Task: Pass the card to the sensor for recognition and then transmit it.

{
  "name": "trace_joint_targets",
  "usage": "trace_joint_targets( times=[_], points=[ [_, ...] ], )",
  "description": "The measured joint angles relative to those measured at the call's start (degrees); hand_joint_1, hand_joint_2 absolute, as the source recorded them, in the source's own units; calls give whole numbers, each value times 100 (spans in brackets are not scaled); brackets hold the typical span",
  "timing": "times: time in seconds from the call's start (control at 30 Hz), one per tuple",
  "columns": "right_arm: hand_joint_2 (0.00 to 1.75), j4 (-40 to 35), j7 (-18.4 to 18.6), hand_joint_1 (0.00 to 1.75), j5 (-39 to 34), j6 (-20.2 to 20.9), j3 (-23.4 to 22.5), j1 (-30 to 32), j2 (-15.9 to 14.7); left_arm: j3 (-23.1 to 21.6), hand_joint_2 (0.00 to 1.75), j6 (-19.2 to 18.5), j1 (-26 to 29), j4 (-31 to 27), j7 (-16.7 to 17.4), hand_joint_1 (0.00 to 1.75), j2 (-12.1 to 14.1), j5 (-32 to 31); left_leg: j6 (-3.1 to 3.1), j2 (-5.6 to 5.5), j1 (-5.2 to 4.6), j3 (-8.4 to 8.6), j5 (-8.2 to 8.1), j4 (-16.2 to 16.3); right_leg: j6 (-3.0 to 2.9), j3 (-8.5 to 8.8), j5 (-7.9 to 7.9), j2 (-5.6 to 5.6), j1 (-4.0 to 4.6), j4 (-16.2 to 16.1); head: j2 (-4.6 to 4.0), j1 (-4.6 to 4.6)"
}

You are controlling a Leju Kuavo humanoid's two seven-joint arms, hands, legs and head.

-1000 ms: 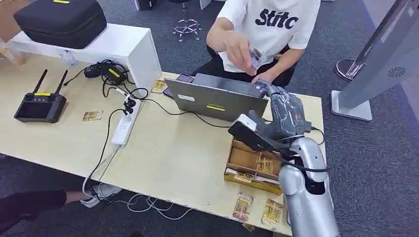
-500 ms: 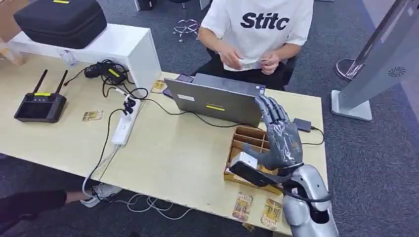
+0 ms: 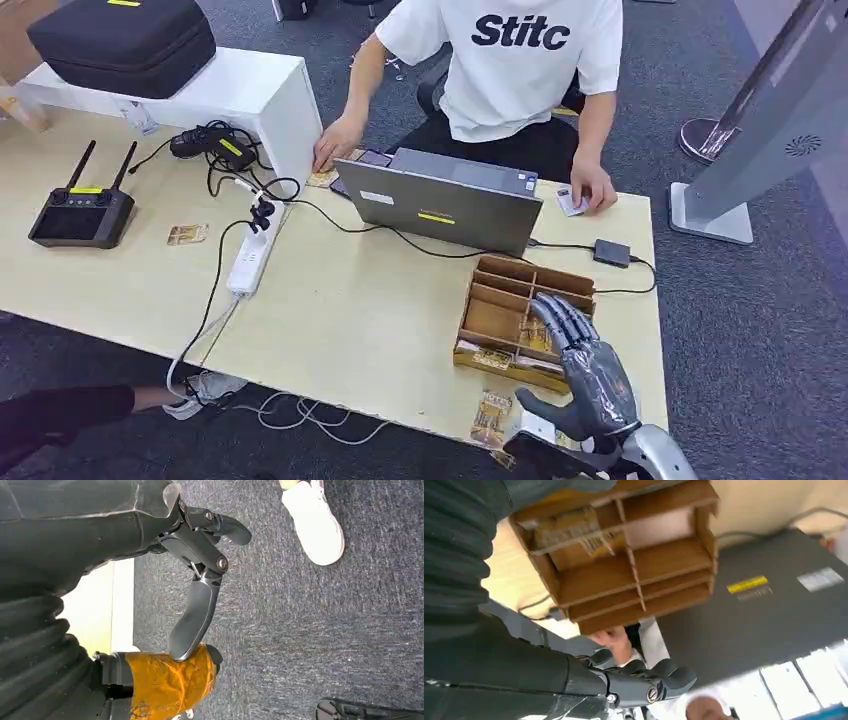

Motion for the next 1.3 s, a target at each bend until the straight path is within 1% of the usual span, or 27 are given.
trace_joint_targets(
  times=[0.07, 0.17, 0.33, 0.43, 0.8, 1.3],
  points=[
    [175, 160, 134, 0, 169, 50, 50, -3, -142, 15, 175, 0, -1, 0, 0, 0, 9, -2, -1, -1, 0, 0, 1, 0, 0, 1, 1, 0, 0, 0, 0, 2],
    [175, 372, 427, 0, 532, -66, 173, -47, -227, 50, 175, 2, -4, 0, 0, 0, 24, -2, -2, 0, 1, 0, 3, 0, -3, 1, 2, 0, 0, 2, 0, 2],
    [175, 599, 855, 0, 1060, -276, 400, -250, -236, 74, 175, 7, -12, 0, 0, 0, 28, -2, -5, 0, 2, 1, 5, 0, -4, 0, 2, 2, 1, 3, 0, 2],
    [175, 688, 986, 0, 1263, -346, 490, -350, -234, 90, 175, 7, -12, 0, 0, 0, 28, -2, -5, 0, 2, 0, 5, 0, -3, 0, 2, 2, 1, 3, 0, 2],
    [175, 850, 1102, 0, 1530, -411, 577, -502, -177, 92, 175, 11, -12, 0, 0, 0, 28, -11, -5, 0, 1, 0, 5, 0, -3, 0, 3, 2, 0, 3, 0, 0],
    [175, 1071, 1182, 0, 1644, -407, 575, -565, -168, 94, 175, 11, -12, 0, 0, 0, 33, -22, -5, 0, 1, 0, 5, 0, -3, 0, 3, 2, 0, 3, 0, 2]
  ],
)
